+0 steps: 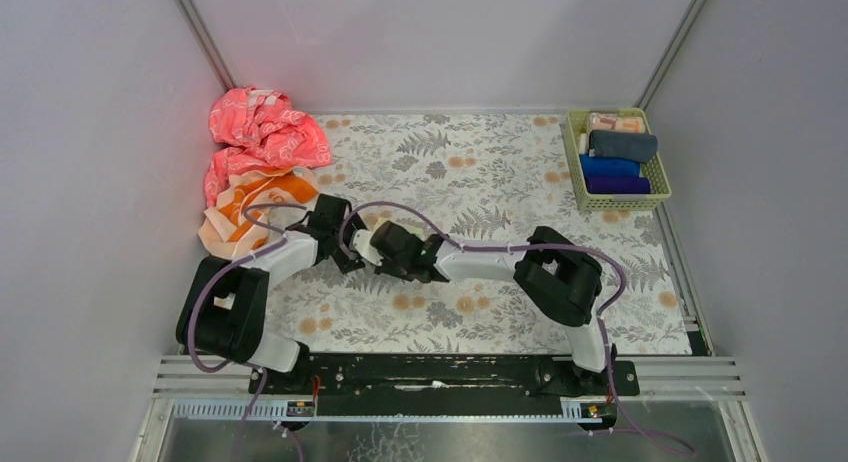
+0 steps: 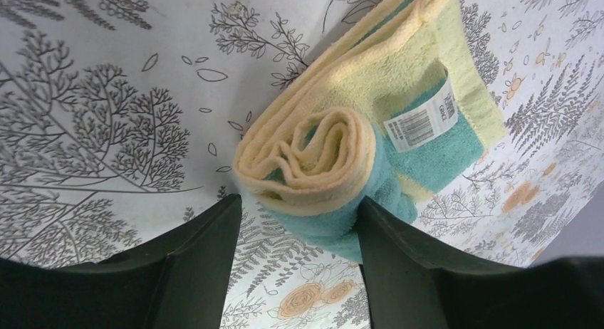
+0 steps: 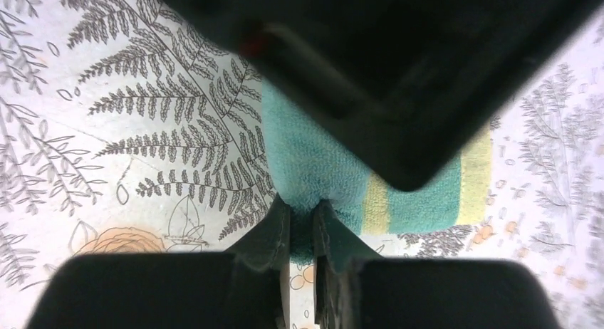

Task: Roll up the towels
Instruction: Roll the towel into the bin.

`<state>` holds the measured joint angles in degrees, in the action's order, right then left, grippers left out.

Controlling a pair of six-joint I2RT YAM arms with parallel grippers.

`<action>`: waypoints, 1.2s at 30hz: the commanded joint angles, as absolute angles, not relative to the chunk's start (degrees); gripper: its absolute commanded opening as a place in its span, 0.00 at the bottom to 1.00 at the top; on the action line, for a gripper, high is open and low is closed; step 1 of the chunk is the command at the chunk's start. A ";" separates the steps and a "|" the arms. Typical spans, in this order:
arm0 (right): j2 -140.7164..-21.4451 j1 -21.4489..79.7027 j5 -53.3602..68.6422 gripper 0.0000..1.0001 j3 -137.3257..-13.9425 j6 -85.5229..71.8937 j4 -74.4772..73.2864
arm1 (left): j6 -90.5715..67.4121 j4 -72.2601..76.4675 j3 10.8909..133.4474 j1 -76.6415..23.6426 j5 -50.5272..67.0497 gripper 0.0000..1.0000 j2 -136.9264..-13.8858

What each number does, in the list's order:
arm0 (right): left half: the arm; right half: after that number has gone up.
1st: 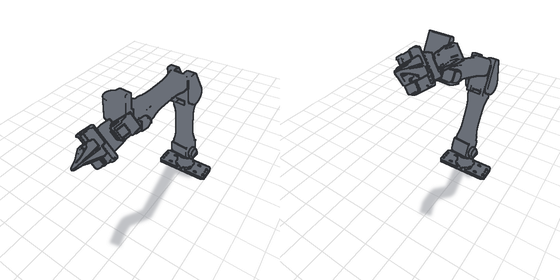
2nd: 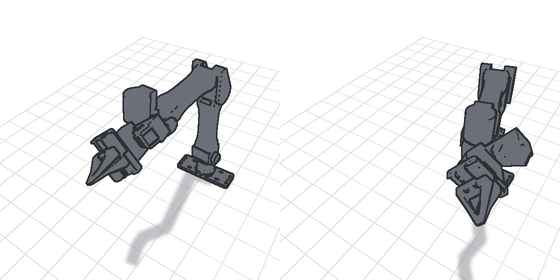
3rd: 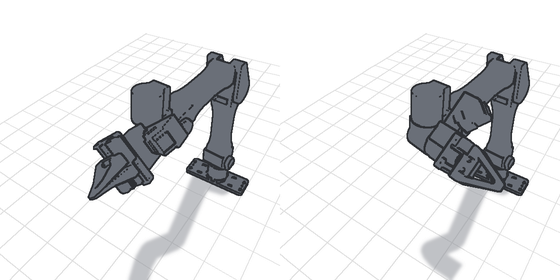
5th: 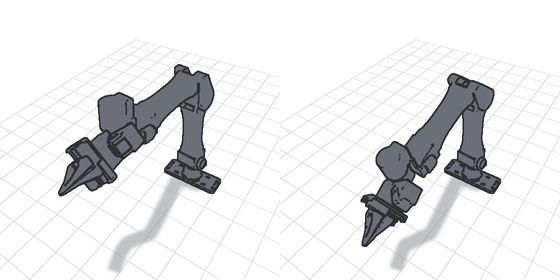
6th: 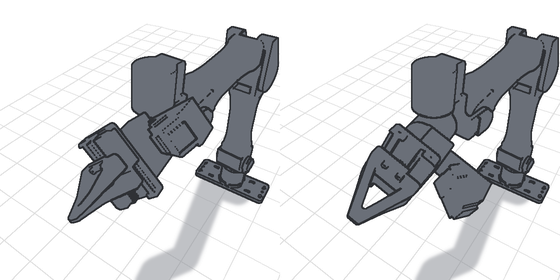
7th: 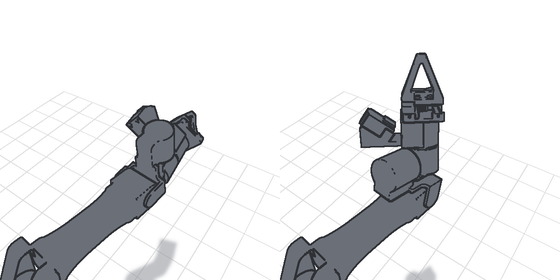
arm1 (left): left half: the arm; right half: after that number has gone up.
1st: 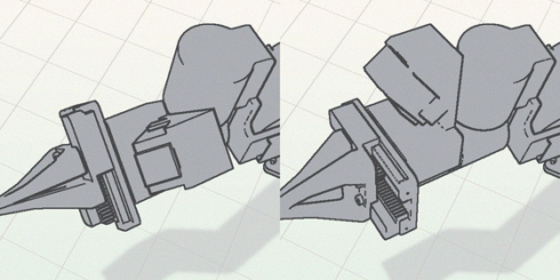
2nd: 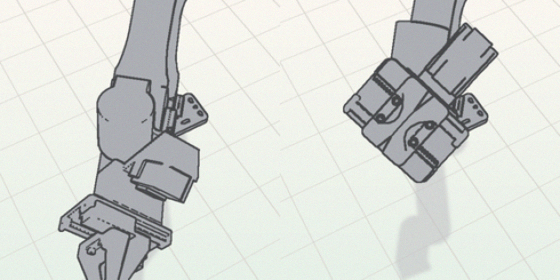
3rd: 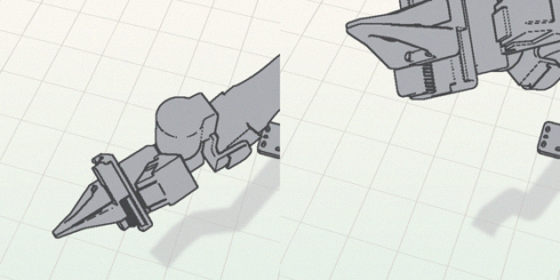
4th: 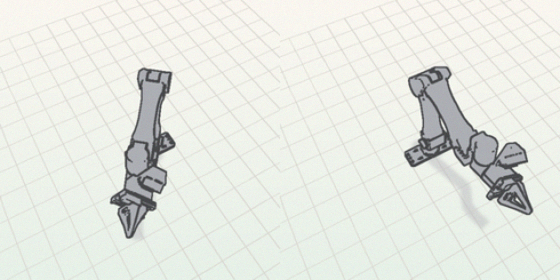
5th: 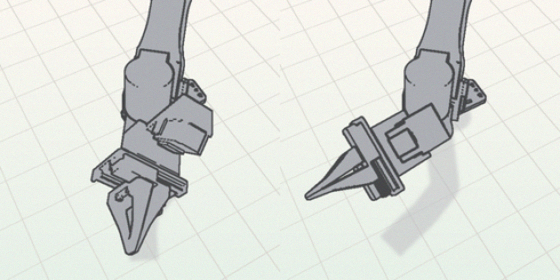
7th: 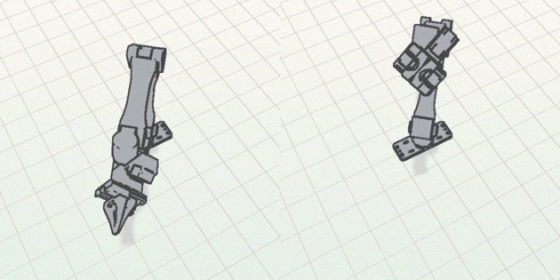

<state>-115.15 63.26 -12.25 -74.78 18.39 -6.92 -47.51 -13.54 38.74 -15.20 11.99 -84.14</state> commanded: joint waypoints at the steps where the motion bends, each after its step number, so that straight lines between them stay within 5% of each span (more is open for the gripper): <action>1: -117.80 58.71 12.02 0.06 -76.93 8.67 -17.86 | -46.88 -16.88 37.53 -14.08 10.79 0.62 -80.02; 8: -120.76 51.32 33.33 0.01 -82.26 -1.50 -21.86 | -48.49 -20.29 37.44 -12.08 10.78 0.72 -71.71; 19: -127.93 40.90 56.06 0.01 -80.36 -19.96 -8.61 | -49.22 -17.45 35.30 -11.84 16.08 0.72 -71.67; 30: -132.96 37.77 56.84 0.03 -79.91 -27.35 -5.19 | -47.57 -12.65 38.76 -11.93 15.42 0.62 -83.62; 36: -127.85 37.69 47.35 0.18 -80.50 -20.57 -12.60 | -46.99 -11.43 37.40 -11.92 15.04 0.56 -88.16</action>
